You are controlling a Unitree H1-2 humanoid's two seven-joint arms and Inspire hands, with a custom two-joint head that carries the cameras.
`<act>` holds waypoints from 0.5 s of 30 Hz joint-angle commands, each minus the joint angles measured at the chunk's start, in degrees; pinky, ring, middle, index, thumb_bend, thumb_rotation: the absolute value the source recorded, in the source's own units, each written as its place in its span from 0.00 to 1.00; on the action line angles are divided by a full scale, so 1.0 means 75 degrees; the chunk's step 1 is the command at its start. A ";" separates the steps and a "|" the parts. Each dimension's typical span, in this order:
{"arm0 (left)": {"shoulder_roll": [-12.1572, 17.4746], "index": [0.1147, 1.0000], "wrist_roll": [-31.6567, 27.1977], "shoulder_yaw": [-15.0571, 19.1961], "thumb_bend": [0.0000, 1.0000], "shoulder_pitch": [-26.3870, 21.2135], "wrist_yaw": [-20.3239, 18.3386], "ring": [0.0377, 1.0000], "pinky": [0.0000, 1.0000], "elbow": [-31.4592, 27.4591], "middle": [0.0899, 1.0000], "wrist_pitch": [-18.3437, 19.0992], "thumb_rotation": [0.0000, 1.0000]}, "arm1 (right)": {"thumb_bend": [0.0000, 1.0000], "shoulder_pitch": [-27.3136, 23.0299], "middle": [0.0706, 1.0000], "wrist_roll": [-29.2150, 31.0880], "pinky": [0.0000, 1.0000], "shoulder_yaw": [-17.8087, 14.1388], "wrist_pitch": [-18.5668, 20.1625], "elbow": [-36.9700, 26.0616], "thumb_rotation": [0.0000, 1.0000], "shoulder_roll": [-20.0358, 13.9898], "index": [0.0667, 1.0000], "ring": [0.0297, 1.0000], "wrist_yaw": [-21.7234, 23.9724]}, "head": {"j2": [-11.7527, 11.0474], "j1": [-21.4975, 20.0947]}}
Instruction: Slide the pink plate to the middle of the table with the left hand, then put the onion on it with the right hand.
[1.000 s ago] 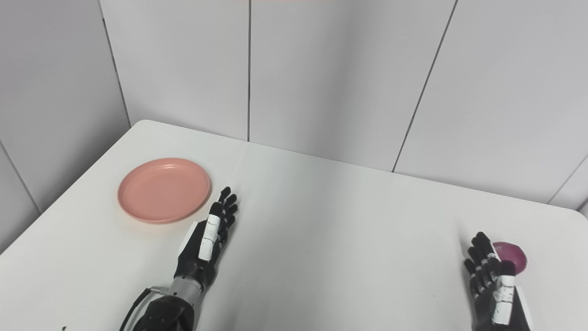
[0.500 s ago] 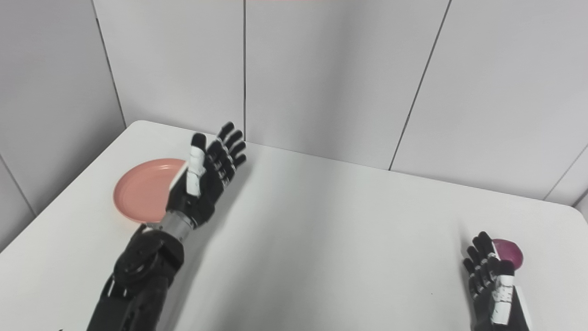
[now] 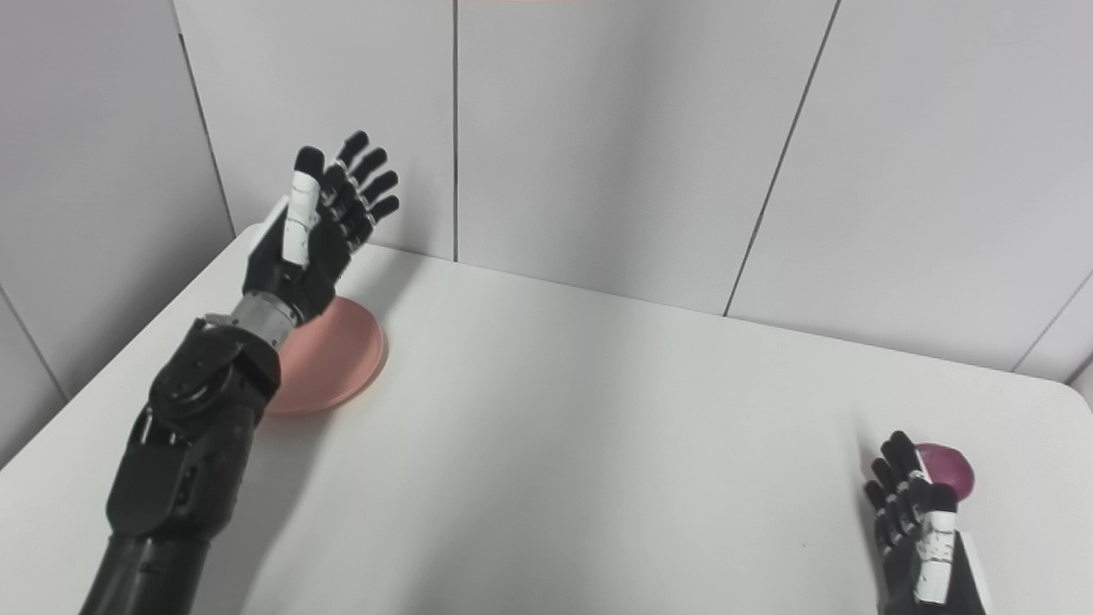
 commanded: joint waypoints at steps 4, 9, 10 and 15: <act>0.0702 0.99 0.0462 0.0230 1.00 -0.0585 -0.0061 0.93 0.90 0.0881 0.96 -0.0884 0.91 | 0.85 0.0607 0.98 0.0092 1.00 0.0103 -0.0007 0.0656 1.00 0.0290 0.97 1.00 0.0163 | -0.0069 0.0060; 0.1084 0.97 0.0545 0.0487 0.93 -0.0766 -0.0132 0.92 0.83 0.1974 0.94 -0.1617 0.89 | 0.83 0.0590 0.98 0.0107 1.00 0.0067 -0.0021 0.0816 1.00 0.0251 0.97 1.00 0.0205 | -0.0288 0.0269; 0.1128 0.95 0.0545 0.0542 0.94 -0.0802 -0.0120 0.91 0.84 0.2164 0.92 -0.1743 0.90 | 0.85 0.0590 0.98 0.0109 1.00 0.0054 -0.0006 0.0833 1.00 0.0252 0.97 1.00 0.0200 | -0.0288 0.0269; 0.1442 0.87 0.0626 0.0833 0.97 -0.1036 -0.0003 0.88 0.86 0.3264 0.88 -0.2381 0.91 | 0.95 0.0592 0.98 0.0015 1.00 0.0083 0.0020 0.0860 1.00 0.0192 0.98 1.00 0.0201 | -0.0314 0.0321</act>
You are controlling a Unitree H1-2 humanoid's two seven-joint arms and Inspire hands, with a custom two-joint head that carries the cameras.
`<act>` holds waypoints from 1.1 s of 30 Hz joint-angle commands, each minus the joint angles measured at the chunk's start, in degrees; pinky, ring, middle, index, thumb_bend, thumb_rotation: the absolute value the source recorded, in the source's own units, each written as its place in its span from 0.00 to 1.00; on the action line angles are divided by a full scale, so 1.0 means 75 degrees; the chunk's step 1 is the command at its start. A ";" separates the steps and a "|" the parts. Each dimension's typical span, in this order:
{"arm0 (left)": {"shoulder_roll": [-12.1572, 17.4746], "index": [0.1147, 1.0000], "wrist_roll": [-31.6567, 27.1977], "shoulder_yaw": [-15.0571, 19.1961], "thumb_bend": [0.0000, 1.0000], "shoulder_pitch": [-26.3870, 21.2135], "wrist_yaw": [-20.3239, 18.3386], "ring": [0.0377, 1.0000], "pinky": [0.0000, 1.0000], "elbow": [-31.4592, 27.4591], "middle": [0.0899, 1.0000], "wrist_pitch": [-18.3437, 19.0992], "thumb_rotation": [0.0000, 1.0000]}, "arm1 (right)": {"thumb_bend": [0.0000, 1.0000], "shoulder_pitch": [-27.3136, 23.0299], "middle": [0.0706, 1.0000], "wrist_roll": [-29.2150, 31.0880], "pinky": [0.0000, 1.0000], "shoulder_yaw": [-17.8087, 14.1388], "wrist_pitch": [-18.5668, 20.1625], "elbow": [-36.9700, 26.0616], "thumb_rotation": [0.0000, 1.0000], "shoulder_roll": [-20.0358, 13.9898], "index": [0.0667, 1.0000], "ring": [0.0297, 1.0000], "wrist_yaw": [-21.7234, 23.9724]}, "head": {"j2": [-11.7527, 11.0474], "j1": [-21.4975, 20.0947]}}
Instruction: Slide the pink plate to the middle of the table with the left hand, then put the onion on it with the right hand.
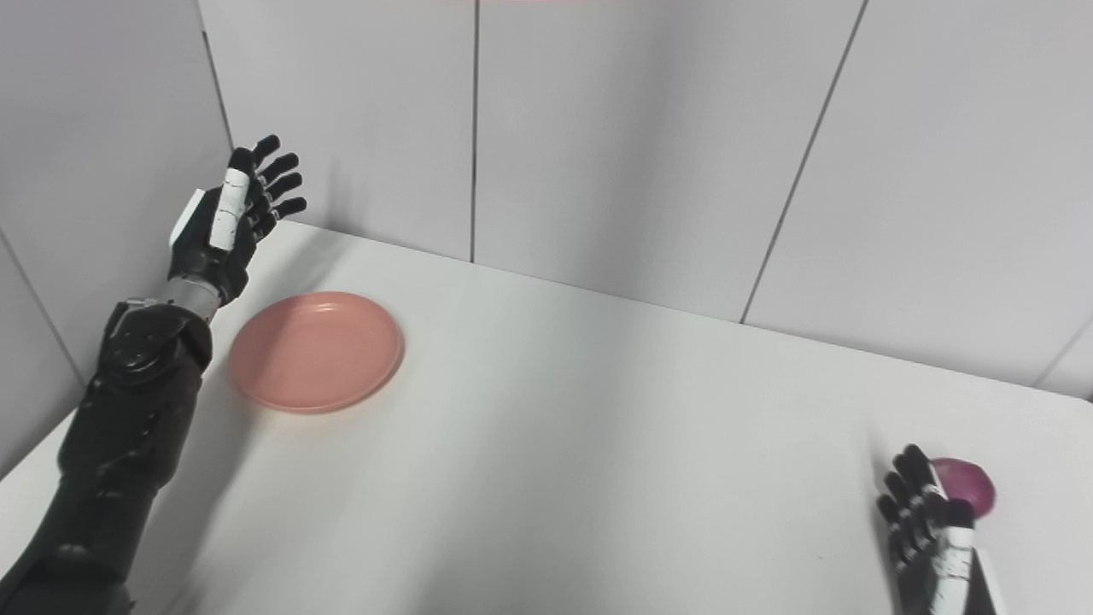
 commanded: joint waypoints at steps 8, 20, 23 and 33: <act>0.0696 0.81 0.0150 0.0340 0.95 -0.0863 0.0242 0.78 0.77 0.1235 0.79 -0.1267 0.89 | 0.99 0.0666 0.96 0.0034 1.00 0.0050 0.0014 0.0712 1.00 0.0220 0.95 0.98 0.0094 | -0.0045 0.0136; 0.0998 0.80 0.0054 0.0453 0.88 -0.0999 0.0410 0.78 0.73 0.2260 0.79 -0.1863 0.87 | 0.98 0.0713 0.95 0.0080 1.00 0.0046 0.0073 0.0594 1.00 0.0203 0.94 0.98 0.0115 | 0.0133 0.0005; 0.0989 0.80 -0.0048 0.0516 0.90 -0.1032 0.0358 0.78 0.74 0.2536 0.76 -0.1939 0.85 | 1.00 0.0671 0.95 0.0156 1.00 0.0002 0.0084 0.0685 0.98 0.0173 0.94 0.97 0.0150 | 0.0205 -0.0017; 0.0898 0.80 -0.0026 0.0439 0.91 -0.0827 0.0351 0.78 0.73 0.3023 0.77 -0.2109 0.85 | 0.98 0.0749 0.92 0.0167 0.99 -0.0038 0.0185 0.0438 0.97 0.0180 0.92 0.94 0.0043 | 0.0309 -0.0043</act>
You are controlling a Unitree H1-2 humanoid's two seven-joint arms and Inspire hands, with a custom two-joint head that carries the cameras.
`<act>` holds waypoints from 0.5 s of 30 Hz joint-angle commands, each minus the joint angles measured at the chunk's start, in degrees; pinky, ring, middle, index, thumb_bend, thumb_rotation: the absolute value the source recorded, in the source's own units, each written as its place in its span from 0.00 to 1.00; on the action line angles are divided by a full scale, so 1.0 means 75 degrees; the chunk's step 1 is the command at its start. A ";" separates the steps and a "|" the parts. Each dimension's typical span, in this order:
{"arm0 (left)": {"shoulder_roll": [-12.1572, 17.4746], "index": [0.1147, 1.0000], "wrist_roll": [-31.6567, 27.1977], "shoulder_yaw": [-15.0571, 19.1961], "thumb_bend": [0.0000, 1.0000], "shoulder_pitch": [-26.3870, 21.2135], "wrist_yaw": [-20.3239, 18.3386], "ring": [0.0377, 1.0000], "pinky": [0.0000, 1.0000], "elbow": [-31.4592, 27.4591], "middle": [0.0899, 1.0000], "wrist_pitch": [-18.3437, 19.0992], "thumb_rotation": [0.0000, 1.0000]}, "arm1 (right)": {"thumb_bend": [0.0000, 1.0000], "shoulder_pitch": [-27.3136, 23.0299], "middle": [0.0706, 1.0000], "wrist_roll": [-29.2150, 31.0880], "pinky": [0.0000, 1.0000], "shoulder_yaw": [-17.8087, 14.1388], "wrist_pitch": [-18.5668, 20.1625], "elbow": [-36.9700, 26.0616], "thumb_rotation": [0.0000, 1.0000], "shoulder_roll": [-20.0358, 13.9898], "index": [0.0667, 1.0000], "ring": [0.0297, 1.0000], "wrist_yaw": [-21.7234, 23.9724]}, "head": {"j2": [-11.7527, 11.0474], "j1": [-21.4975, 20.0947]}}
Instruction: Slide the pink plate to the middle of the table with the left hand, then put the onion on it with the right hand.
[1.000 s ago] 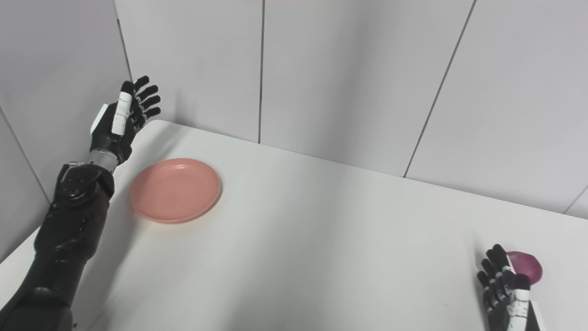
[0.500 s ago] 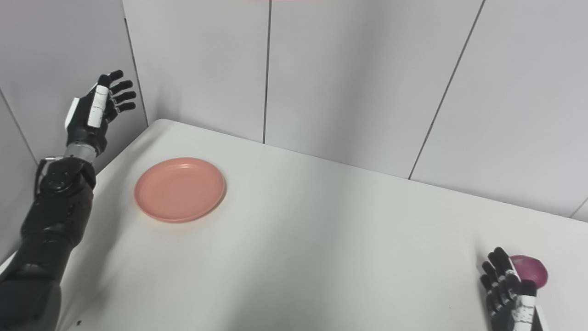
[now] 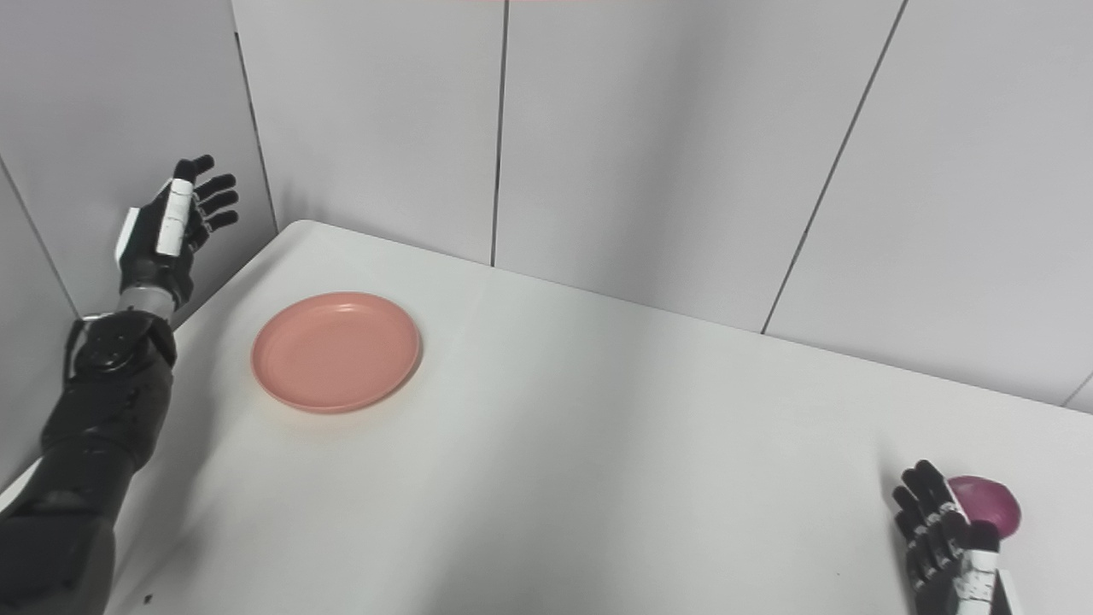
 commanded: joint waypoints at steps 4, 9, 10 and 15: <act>0.0188 0.76 -0.0066 -0.0016 0.90 -0.0346 -0.0208 0.75 0.69 0.0566 0.73 -0.0581 0.81 | 0.96 0.0737 0.93 0.0065 1.00 0.0009 0.0126 0.0435 0.98 0.0254 0.92 0.96 -0.0011 | -0.0012 -0.0106; 0.0134 0.75 -0.0100 -0.0032 0.93 -0.0390 -0.0387 0.75 0.69 0.1085 0.74 -0.0793 0.78 | 0.94 0.0709 0.94 0.0081 1.00 0.0005 0.0147 0.0440 1.00 0.0273 0.93 0.97 -0.0022 | -0.0006 -0.0100; 0.0132 0.75 -0.0098 -0.0041 0.94 -0.0408 -0.0426 0.74 0.68 0.1183 0.74 -0.0820 0.78 | 0.93 0.0716 0.94 0.0082 1.00 0.0006 0.0166 0.0406 1.00 0.0286 0.93 0.97 -0.0035 | -0.0006 -0.0100; 0.0078 0.73 0.0012 -0.0139 0.98 -0.0467 -0.0397 0.73 0.66 0.1612 0.71 -0.0772 0.77 | 0.93 0.0716 0.94 0.0029 1.00 0.0028 0.0157 0.0310 1.00 0.0341 0.93 0.97 -0.0096 | 0.0034 -0.0108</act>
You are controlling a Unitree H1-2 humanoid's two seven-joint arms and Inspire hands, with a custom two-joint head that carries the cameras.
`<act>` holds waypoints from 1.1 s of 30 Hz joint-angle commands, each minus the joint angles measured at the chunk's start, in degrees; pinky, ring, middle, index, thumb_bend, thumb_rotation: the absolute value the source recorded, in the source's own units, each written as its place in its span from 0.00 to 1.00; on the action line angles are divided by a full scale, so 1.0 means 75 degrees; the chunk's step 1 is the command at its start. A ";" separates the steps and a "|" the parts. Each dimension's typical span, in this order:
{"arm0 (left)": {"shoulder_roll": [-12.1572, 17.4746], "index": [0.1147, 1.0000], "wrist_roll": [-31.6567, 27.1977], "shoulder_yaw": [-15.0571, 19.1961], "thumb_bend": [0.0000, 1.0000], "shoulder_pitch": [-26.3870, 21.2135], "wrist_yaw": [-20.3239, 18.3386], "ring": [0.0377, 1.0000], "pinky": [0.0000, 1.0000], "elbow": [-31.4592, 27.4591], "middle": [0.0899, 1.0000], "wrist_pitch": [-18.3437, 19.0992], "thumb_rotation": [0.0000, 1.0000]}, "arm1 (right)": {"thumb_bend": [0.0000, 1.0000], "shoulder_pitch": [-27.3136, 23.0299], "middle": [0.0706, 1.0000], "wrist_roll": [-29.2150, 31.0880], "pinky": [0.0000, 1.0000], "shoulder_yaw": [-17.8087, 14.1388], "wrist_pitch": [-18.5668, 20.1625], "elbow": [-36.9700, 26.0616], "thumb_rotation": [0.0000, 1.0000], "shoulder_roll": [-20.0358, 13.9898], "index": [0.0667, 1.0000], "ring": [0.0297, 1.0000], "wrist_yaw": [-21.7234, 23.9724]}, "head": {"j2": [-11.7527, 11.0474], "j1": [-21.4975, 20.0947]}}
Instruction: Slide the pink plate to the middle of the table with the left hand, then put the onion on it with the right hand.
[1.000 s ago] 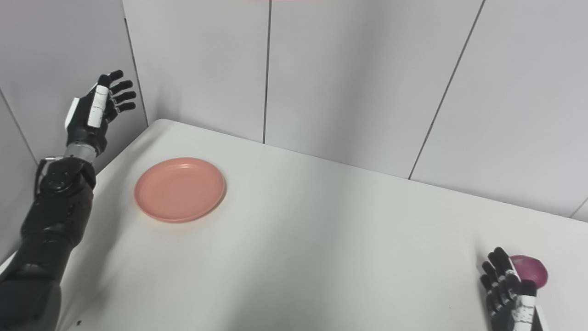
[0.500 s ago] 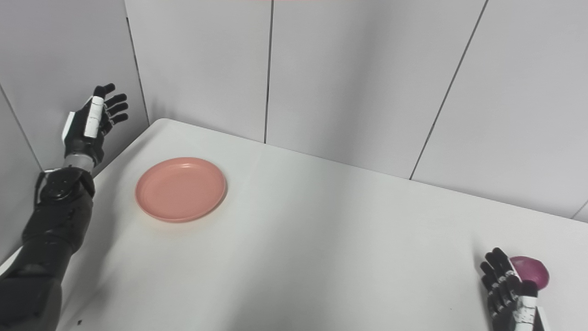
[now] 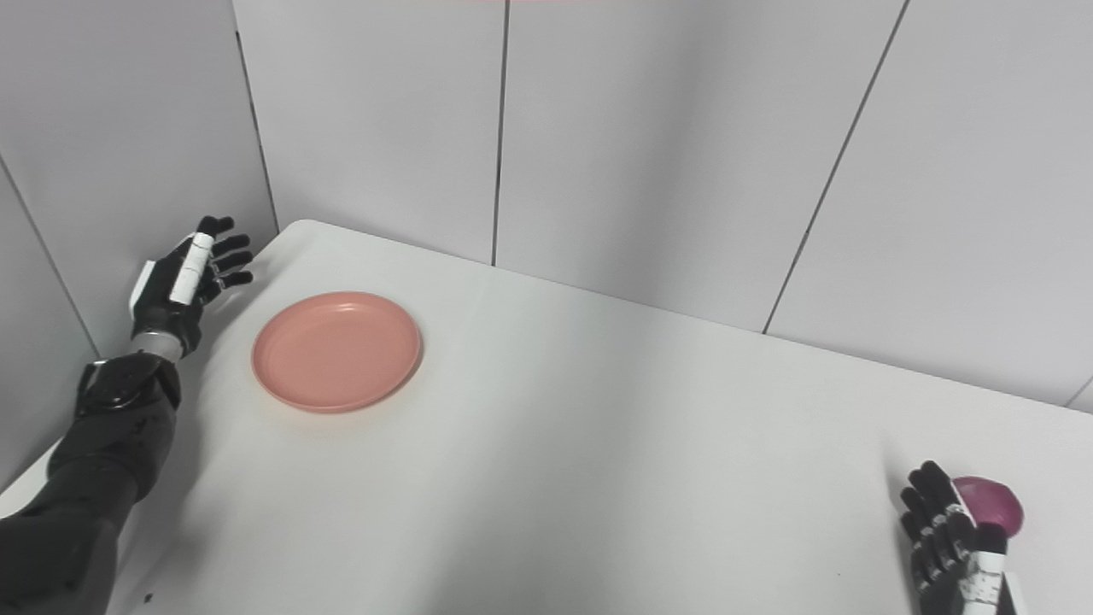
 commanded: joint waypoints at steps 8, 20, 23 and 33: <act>0.0065 0.76 0.0105 -0.0278 0.92 -0.0357 0.0043 0.74 0.67 -0.0007 0.74 -0.0052 0.76 | 0.91 0.0732 0.95 0.0011 1.00 0.0108 0.0262 0.0124 1.00 0.0353 0.94 0.97 -0.0125 | 0.0080 -0.0004; -0.0146 0.76 0.0195 -0.0585 0.89 -0.0218 0.0038 0.73 0.67 -0.0367 0.75 0.0200 0.78 | 0.82 0.0751 0.95 0.0083 1.00 0.0113 0.0467 -0.0212 1.00 0.0402 0.95 0.98 -0.0175 | 0.0291 -0.0050; -0.0244 0.77 0.0274 -0.0693 0.90 -0.0165 0.0021 0.73 0.67 -0.0441 0.74 0.0119 0.79 | 0.80 0.0792 0.95 0.0053 1.00 0.0115 0.0581 -0.0389 1.00 0.0425 0.95 0.98 -0.0225 | 0.0328 -0.0038; -0.0792 0.78 0.0223 -0.0927 0.91 0.0120 -0.0013 0.74 0.69 -0.1299 0.75 0.0516 0.81 | 0.78 0.0834 0.97 0.0128 1.00 0.0097 0.0773 -0.0695 1.00 0.0479 0.97 1.00 -0.0278 | 0.0417 -0.0037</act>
